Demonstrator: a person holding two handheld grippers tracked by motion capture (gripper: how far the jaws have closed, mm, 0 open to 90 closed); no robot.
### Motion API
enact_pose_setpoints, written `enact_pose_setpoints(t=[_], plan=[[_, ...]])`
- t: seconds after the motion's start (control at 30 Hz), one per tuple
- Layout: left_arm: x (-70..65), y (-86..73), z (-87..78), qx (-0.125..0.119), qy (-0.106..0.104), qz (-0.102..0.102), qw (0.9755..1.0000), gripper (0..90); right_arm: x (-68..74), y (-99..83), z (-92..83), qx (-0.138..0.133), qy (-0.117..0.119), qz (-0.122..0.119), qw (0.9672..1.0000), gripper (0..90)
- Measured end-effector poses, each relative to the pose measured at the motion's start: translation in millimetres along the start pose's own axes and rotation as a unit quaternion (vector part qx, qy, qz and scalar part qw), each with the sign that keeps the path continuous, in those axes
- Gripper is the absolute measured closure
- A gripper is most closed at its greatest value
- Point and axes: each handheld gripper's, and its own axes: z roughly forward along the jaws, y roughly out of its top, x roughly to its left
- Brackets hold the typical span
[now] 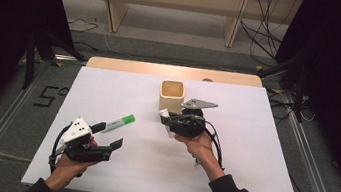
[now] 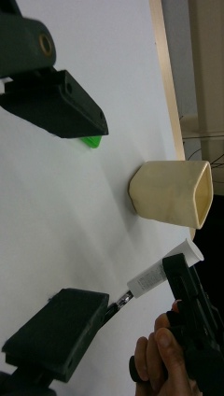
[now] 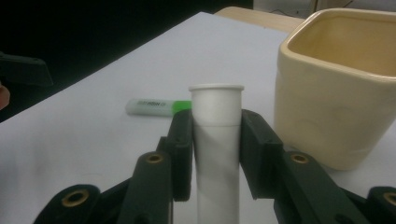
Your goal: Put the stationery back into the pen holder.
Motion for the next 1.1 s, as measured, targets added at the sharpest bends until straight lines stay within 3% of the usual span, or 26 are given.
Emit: enact_pose_setpoints(t=[0.47,1.1], plan=[[0.6,-0.7,1.1,0.004,0.001,0.002,1.0000,15.4,-10.9,8.0,-6.2,-0.021,-0.020,0.012,0.9995,67.7],[0.6,-0.9,1.0,0.005,0.001,0.001,1.0000,15.4,-28.1,40.6,-12.6,-0.047,-0.046,0.018,0.9977,67.7]])
